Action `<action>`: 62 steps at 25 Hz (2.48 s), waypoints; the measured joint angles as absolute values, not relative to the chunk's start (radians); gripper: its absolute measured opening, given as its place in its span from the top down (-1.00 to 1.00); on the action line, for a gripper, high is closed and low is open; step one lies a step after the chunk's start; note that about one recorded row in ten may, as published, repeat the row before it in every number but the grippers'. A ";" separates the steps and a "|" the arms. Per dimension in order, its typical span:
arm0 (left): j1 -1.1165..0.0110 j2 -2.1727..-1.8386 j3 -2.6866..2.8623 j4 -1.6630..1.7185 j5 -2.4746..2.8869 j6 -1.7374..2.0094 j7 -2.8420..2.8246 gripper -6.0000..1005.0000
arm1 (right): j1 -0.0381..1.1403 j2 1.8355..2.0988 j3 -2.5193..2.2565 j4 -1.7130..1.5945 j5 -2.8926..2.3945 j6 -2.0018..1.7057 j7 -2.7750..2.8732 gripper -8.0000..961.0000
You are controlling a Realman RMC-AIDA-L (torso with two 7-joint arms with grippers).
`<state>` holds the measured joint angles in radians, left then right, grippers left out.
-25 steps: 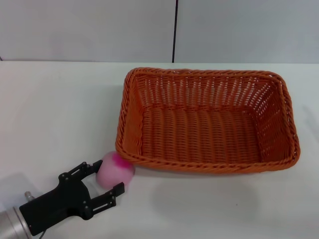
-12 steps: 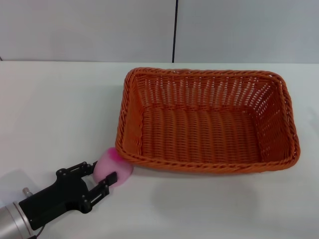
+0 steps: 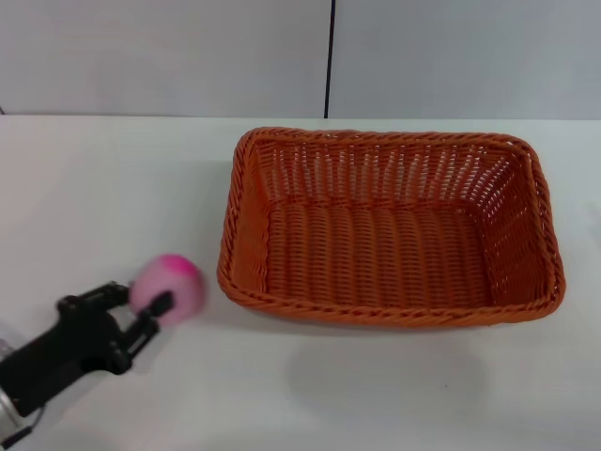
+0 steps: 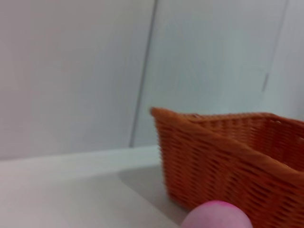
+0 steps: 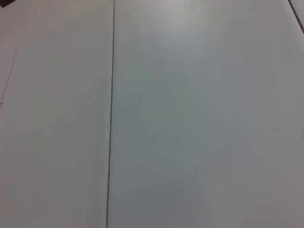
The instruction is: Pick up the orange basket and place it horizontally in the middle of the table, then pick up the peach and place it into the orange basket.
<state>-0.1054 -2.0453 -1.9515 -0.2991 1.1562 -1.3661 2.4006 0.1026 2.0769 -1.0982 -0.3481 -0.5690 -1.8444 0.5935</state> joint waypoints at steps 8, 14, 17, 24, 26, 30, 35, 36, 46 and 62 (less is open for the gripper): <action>-0.068 -2.057 -2.137 -0.357 1.155 -1.433 2.401 0.35 | 0.116 2.077 -1.092 -0.345 -0.569 -1.841 0.594 -0.33; -0.154 -2.067 -2.126 -0.349 1.160 -1.531 2.395 0.46 | 0.122 2.077 -1.089 -0.338 -0.569 -1.839 0.594 -0.33; -0.215 -2.069 -2.076 -0.340 1.160 -1.569 2.390 0.51 | 0.123 2.078 -1.061 -0.315 -0.562 -1.843 0.594 -0.33; -0.379 -2.079 -1.923 -0.292 1.155 -1.597 2.388 0.60 | 0.116 2.079 -0.881 -0.193 -0.558 -1.870 0.593 -0.33; -0.403 -2.079 -1.913 -0.271 1.154 -1.597 2.388 0.62 | 0.110 2.078 -0.833 -0.165 -0.558 -1.872 0.593 -0.33; -0.485 -2.080 -1.907 -0.175 1.146 -1.577 2.393 0.66 | 0.097 2.078 -0.788 -0.132 -0.557 -1.872 0.593 -0.33; -0.491 -2.080 -1.903 -0.169 1.130 -1.563 2.395 0.43 | 0.089 2.077 -0.740 -0.088 -0.557 -1.862 0.582 -0.33; -0.490 -2.080 -1.903 -0.169 1.130 -1.562 2.396 0.37 | 0.089 2.077 -0.730 -0.079 -0.557 -1.861 0.575 -0.33; -0.446 -2.080 -1.913 -0.173 1.125 -1.543 2.397 -0.39 | 0.103 2.077 -0.703 -0.050 -0.561 -1.823 0.541 -0.33; -0.198 -2.073 -2.110 -0.154 0.778 -1.564 2.572 -0.63 | 0.150 2.078 -0.702 -0.047 -0.561 -1.701 0.540 -0.33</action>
